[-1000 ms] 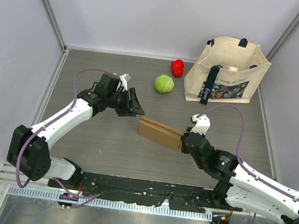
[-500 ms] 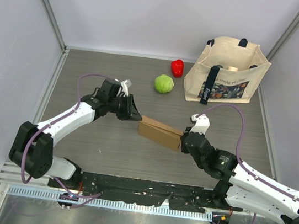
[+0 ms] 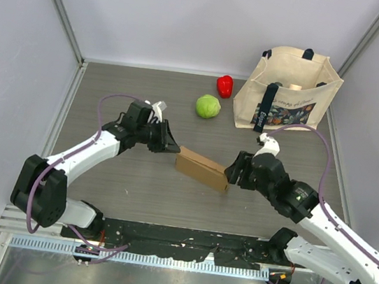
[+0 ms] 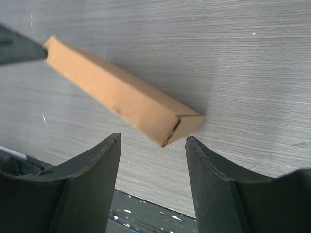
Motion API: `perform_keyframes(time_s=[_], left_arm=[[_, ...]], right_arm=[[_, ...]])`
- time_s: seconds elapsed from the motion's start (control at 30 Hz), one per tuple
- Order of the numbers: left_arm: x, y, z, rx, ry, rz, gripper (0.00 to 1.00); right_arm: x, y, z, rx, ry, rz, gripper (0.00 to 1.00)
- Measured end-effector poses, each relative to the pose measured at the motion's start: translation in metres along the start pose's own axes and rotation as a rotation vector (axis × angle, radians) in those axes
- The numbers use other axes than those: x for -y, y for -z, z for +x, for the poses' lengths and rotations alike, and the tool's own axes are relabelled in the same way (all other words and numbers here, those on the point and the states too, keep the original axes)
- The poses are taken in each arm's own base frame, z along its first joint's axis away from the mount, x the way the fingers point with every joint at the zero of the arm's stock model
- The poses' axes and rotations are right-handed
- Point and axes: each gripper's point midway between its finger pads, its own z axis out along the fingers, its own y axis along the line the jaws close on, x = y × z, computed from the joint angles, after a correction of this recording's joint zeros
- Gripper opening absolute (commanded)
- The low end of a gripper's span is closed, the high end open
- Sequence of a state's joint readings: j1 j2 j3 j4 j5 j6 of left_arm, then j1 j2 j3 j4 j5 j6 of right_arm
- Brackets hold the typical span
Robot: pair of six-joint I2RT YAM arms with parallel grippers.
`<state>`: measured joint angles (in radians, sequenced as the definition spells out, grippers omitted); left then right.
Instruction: Fold the paper box
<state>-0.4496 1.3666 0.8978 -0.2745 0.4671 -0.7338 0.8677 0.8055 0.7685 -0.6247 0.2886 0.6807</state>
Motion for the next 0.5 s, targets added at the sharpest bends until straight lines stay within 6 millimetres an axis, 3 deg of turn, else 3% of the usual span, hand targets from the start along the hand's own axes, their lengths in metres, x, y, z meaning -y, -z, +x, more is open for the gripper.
perform_keyframes(time_s=[0.13,0.4,0.5], left_arm=[[0.0,0.002,0.001,0.001,0.0,-0.001,0.24],[-0.001,0.003,0.003,0.001,0.006,-0.001,0.25],[0.0,0.003,0.003,0.0,0.014,-0.001,0.37]], right_arm=[[0.015,-0.006,-0.01,-0.011,-0.124,0.042,0.56],[0.012,-0.012,-0.003,-0.044,-0.176,0.008,0.45],[0.019,-0.019,0.009,-0.065,-0.177,0.02,0.4]])
